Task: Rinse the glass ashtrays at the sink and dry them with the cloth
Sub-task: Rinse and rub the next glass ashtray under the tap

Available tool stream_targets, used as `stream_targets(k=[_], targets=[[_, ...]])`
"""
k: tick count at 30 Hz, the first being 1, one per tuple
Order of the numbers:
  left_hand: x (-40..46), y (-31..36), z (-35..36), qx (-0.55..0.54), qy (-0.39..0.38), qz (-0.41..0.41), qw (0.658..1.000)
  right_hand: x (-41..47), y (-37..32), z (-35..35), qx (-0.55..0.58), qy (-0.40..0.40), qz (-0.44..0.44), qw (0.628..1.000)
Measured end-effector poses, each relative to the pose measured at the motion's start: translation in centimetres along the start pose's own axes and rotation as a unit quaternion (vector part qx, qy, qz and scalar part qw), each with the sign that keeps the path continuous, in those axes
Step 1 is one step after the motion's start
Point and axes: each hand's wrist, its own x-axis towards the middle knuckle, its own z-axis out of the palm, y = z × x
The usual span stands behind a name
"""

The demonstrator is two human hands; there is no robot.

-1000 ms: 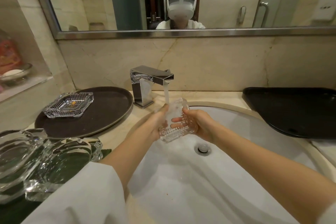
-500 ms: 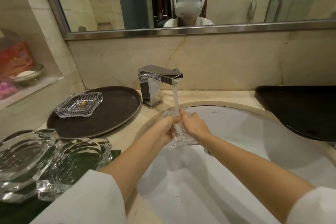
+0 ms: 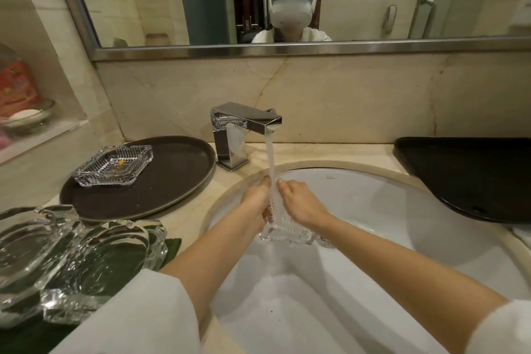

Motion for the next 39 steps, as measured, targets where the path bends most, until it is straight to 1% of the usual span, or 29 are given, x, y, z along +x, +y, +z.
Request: stream_targets(k=[2, 3, 4, 5, 6, 7, 8, 10, 12, 13, 14, 15, 16, 17, 18, 19, 20, 21, 23, 25, 27, 29, 31, 33, 35, 37, 38, 39], targets=[[-0.1, 0.2, 0.0, -0.004, -0.002, -0.005, 1.0, -0.3, 0.3, -0.9, 0.076, -0.007, 0.071, 0.995], [-0.1, 0.2, -0.1, -0.011, -0.002, -0.011, 1.0, -0.5, 0.5, -1.2, 0.138, -0.018, 0.109, 0.984], [-0.2, 0.4, -0.1, -0.025, -0.008, -0.019, 0.999, -0.8, 0.7, -1.4, 0.228, -0.047, 0.154, 0.96], [-0.2, 0.4, -0.2, -0.03, -0.008, -0.029, 0.999, -1.1, 0.8, -1.8, 0.327, -0.08, 0.192, 0.922], [-0.1, 0.4, -0.2, -0.038, -0.009, -0.036, 0.999, -1.2, 1.1, -2.0, 0.399, -0.107, 0.212, 0.886], [0.0, 0.4, -0.3, -0.042, -0.01, -0.041, 0.998, -1.2, 1.5, -2.2, 0.441, -0.127, 0.211, 0.863], [0.2, 0.3, -0.3, -0.043, -0.004, -0.039, 0.998, -1.1, 1.9, -2.5, 0.452, -0.137, 0.2, 0.858], [0.5, 0.2, -0.3, -0.037, 0.008, -0.047, 0.998, -1.0, 1.9, -3.5, 0.454, -0.149, 0.169, 0.862], [0.8, -0.2, -0.3, -0.027, -0.029, -0.081, 0.996, -1.0, 1.4, -4.3, 0.463, -0.142, 0.122, 0.866], [0.7, -0.3, -0.4, -0.011, -0.052, -0.101, 0.994, -1.0, 0.9, -4.5, 0.457, -0.135, 0.091, 0.874], [0.4, -0.2, -0.6, 0.004, -0.076, -0.114, 0.991, -1.3, 0.5, -4.6, 0.428, -0.121, 0.056, 0.894], [0.4, -0.2, -0.8, 0.009, -0.092, -0.119, 0.989, -1.7, 0.1, -4.4, 0.362, -0.096, 0.018, 0.927], [0.5, -0.1, -1.1, 0.001, -0.105, -0.12, 0.987, -2.1, -0.1, -4.2, 0.267, -0.067, -0.026, 0.961], [0.4, 0.0, -1.2, -0.013, -0.125, -0.125, 0.984, -2.5, -0.2, -3.8, 0.149, -0.04, -0.079, 0.985], [0.3, 0.3, -1.3, -0.045, -0.15, -0.131, 0.979, -3.1, -0.1, -3.4, 0.027, -0.027, -0.131, 0.991], [0.2, 0.6, -1.2, -0.074, -0.173, -0.137, 0.972, -3.7, 0.0, -2.9, -0.079, -0.021, -0.178, 0.981], [0.3, 0.7, -1.1, -0.084, -0.176, -0.136, 0.971, -4.2, 0.2, -2.3, -0.164, -0.018, -0.22, 0.961], [0.4, 0.7, -1.0, -0.06, -0.167, -0.128, 0.976, -4.7, 0.4, -1.7, -0.219, -0.017, -0.252, 0.942], [0.3, 0.2, -1.0, 0.012, -0.113, -0.099, 0.989, -5.3, 0.5, -0.9, -0.235, -0.013, -0.284, 0.929], [0.3, -0.2, -1.0, 0.048, -0.084, -0.084, 0.992, -5.3, 0.5, -0.7, -0.189, -0.031, -0.284, 0.939], [0.6, -0.4, -1.0, 0.043, -0.077, -0.067, 0.994, -4.7, 0.8, -0.7, -0.16, -0.073, -0.262, 0.949], [0.7, -0.6, -0.9, 0.028, -0.08, -0.051, 0.995, -3.9, 0.9, -0.8, -0.209, -0.104, -0.246, 0.941], [0.4, -0.6, -0.9, 0.023, -0.077, -0.036, 0.996, -3.4, 0.6, -1.0, -0.258, -0.111, -0.225, 0.933], [0.1, -0.6, -0.9, 0.012, -0.069, -0.028, 0.997, -3.3, 0.4, -1.2, -0.29, -0.098, -0.201, 0.931], [0.1, -0.4, -0.9, -0.009, -0.053, -0.022, 0.998, -3.3, 0.1, -1.3, -0.325, -0.062, -0.175, 0.927], [0.0, -0.2, -0.6, -0.017, -0.035, -0.003, 0.999, -3.8, -0.2, -1.4, -0.375, -0.02, -0.158, 0.913], [-0.1, -0.2, -0.4, -0.015, -0.028, 0.008, 0.999, -4.1, -0.4, -1.2, -0.39, 0.001, -0.157, 0.907], [-0.1, -0.2, -0.3, -0.012, -0.022, 0.017, 1.0, -4.5, -0.6, -1.1, -0.387, 0.014, -0.156, 0.909]])
